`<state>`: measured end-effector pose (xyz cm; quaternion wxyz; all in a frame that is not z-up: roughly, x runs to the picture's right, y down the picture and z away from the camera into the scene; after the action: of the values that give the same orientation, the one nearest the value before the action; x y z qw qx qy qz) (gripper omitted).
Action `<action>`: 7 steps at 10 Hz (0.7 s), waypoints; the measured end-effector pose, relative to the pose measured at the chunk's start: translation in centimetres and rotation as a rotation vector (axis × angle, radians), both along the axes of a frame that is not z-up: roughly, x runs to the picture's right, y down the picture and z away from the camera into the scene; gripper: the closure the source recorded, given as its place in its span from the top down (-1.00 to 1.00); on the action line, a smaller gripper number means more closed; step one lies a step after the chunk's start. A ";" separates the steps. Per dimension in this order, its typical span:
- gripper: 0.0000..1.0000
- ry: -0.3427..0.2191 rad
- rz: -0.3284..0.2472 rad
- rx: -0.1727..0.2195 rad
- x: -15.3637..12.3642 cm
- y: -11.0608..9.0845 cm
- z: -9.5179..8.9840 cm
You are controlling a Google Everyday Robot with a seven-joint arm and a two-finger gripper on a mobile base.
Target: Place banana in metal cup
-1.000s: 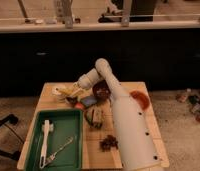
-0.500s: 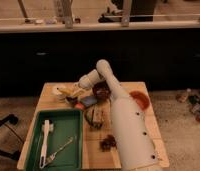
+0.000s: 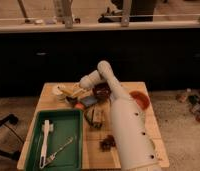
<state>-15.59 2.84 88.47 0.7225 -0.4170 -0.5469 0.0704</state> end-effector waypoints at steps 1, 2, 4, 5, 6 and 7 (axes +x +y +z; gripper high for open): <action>0.36 0.002 0.007 -0.005 0.1 0.0 0.1; 0.55 0.002 0.013 -0.009 0.3 0.0 0.1; 0.60 -0.001 0.020 -0.014 0.4 0.0 0.1; 0.60 -0.005 0.025 -0.014 0.5 0.0 0.0; 0.60 -0.010 0.028 -0.013 0.5 0.0 0.0; 0.60 -0.015 0.031 -0.012 0.6 0.0 0.0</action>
<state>-15.04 2.79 88.45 0.7148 -0.4134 -0.5582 0.0816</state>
